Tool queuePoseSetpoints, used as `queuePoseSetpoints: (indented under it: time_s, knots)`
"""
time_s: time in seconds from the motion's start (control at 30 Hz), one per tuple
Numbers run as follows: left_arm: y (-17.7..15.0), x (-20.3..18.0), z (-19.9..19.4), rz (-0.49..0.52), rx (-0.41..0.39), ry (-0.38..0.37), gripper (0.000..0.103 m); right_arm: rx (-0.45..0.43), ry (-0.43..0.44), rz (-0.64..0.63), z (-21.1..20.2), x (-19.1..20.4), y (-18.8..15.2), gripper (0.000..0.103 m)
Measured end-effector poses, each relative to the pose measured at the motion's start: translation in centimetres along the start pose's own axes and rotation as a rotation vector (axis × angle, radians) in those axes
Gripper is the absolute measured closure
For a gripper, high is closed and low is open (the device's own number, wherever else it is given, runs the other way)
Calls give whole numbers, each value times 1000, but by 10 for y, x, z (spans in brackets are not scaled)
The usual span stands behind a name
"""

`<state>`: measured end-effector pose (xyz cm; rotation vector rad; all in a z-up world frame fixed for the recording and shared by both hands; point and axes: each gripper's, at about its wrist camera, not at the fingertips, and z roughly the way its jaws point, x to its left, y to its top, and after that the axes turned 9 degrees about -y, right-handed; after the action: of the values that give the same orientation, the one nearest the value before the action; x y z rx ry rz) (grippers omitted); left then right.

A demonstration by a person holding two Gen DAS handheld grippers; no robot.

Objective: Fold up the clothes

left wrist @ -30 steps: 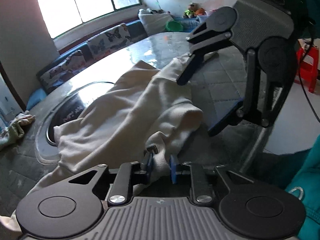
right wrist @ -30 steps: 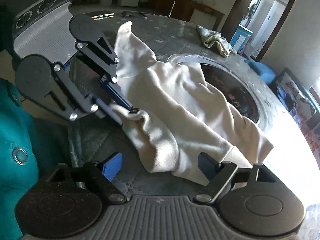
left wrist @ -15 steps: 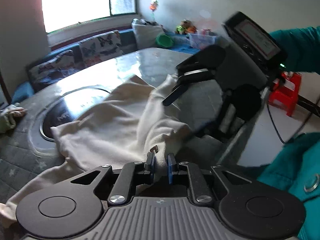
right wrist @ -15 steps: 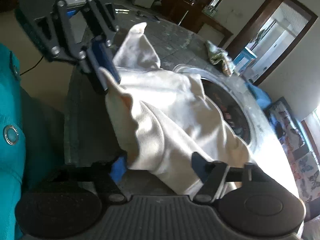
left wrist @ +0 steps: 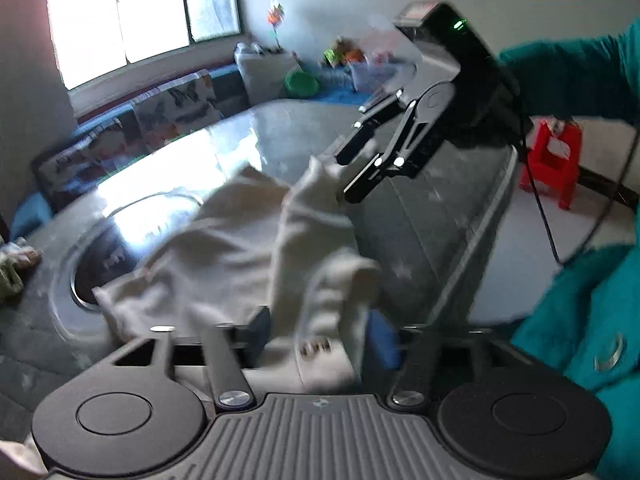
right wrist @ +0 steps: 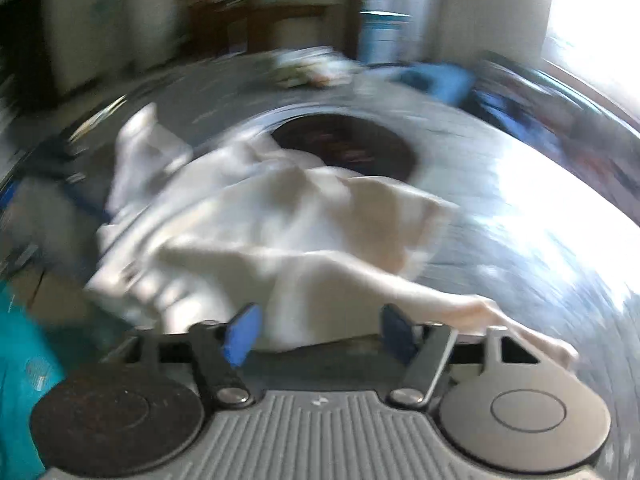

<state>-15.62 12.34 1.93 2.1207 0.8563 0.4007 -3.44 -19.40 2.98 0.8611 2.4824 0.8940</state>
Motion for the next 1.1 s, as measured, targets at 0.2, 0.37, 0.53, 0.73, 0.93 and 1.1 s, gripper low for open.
queuePoseSetpoints:
  time_s: [0.2, 0.37, 0.53, 0.73, 0.93, 1.1]
  knots:
    - [22, -5, 25, -27, -89, -40, 24, -3, -116, 298, 14, -67, -4, 17]
    - [39, -11, 58, -75, -125, -92, 15, 38, -133, 508, 30, -111, -15, 17]
    - [41, -9, 92, -129, -54, -112, 30, 32, -149, 625, 32, -135, -28, 16]
    - [31, -7, 110, -176, 20, -86, 46, 44, -137, 629, 36, -132, -27, 16]
    - [28, -8, 110, -188, 27, -75, 53, 73, -71, 590, 51, -112, -8, 31]
    - [28, -10, 111, -177, 21, -69, 55, 125, -17, 635, 65, -103, -9, 64]
